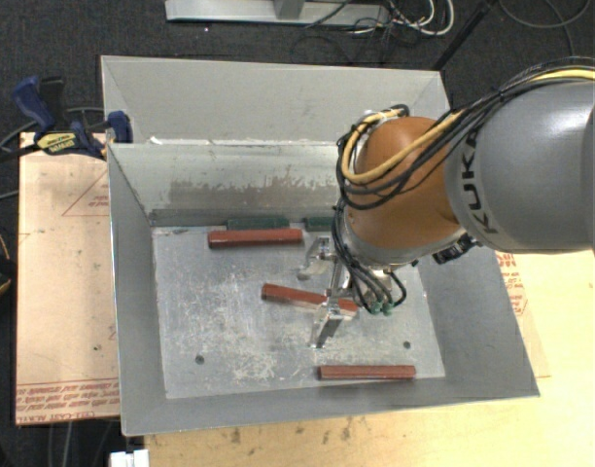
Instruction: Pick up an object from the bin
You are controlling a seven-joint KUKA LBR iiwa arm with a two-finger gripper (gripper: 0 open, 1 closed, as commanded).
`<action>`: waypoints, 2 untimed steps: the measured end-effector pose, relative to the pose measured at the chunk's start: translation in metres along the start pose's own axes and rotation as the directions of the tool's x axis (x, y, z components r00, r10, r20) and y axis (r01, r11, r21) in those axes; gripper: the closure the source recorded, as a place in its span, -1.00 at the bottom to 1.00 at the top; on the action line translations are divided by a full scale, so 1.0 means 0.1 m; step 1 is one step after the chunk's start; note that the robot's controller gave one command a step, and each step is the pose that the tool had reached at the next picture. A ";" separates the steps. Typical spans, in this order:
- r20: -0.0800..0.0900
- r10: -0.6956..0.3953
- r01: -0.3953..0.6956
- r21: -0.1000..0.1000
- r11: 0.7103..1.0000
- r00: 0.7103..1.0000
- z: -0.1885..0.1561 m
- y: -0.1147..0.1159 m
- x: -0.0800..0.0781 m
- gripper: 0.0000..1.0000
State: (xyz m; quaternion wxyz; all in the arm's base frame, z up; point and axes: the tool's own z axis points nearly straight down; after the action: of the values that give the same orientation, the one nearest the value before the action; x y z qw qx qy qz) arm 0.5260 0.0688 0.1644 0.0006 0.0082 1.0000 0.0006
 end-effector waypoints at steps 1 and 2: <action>0.008 -0.133 0.133 -0.003 0.991 0.991 0.79 -0.78 -0.40 1.00; 0.011 -0.133 0.133 0.000 0.991 0.991 0.79 -0.80 -0.40 -1.00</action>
Offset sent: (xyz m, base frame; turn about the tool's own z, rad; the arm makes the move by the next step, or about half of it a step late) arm 0.0000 0.0000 0.0000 0.0000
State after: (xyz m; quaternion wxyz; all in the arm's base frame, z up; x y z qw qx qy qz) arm 0.5652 -0.0116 0.0853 0.0063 -0.0584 0.9983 0.0007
